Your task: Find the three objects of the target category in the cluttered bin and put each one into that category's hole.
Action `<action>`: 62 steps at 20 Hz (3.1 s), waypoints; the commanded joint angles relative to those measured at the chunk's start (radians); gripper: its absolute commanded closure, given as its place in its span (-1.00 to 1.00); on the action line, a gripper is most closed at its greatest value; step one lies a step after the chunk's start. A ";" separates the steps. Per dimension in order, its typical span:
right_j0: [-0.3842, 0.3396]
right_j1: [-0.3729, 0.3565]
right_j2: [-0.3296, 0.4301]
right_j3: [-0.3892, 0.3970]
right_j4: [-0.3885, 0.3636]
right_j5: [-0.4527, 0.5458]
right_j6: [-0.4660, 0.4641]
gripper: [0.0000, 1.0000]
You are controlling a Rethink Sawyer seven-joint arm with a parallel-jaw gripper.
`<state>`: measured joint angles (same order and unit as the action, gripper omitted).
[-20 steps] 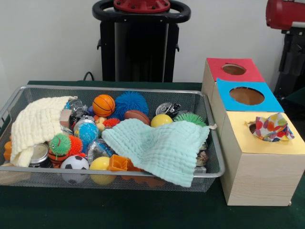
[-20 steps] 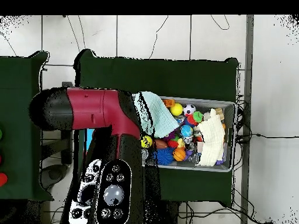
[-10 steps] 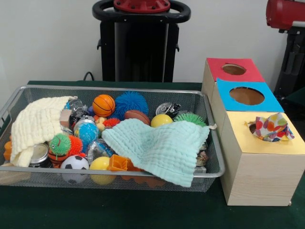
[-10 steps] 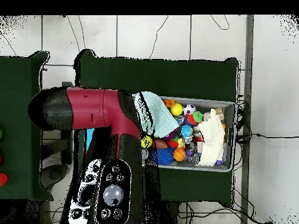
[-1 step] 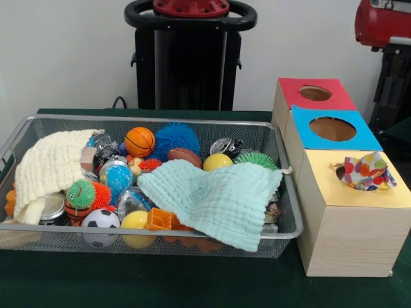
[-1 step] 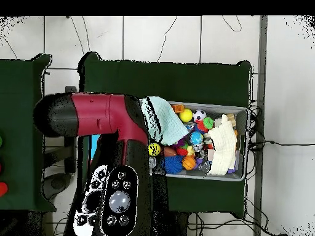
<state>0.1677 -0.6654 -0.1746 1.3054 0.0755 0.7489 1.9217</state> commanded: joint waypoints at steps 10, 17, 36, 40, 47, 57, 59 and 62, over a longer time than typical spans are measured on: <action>-0.027 0.097 0.022 0.034 -0.042 -0.106 0.131 1.00; -0.042 0.116 0.032 0.039 -0.049 -0.141 0.105 1.00; -0.073 0.164 0.092 0.095 -0.038 -0.221 0.080 1.00; -0.061 0.136 0.096 0.143 -0.042 -0.206 0.072 1.00; -0.058 0.101 0.092 0.188 -0.072 -0.204 0.031 1.00; -0.083 0.118 0.147 0.182 -0.044 -0.253 0.046 1.00; -0.089 0.115 0.158 0.170 -0.044 -0.229 0.030 1.00; -0.087 0.108 0.168 0.179 -0.039 -0.223 0.038 1.00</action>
<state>0.1126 -0.5735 -0.1189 1.4048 0.0557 0.5543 1.9217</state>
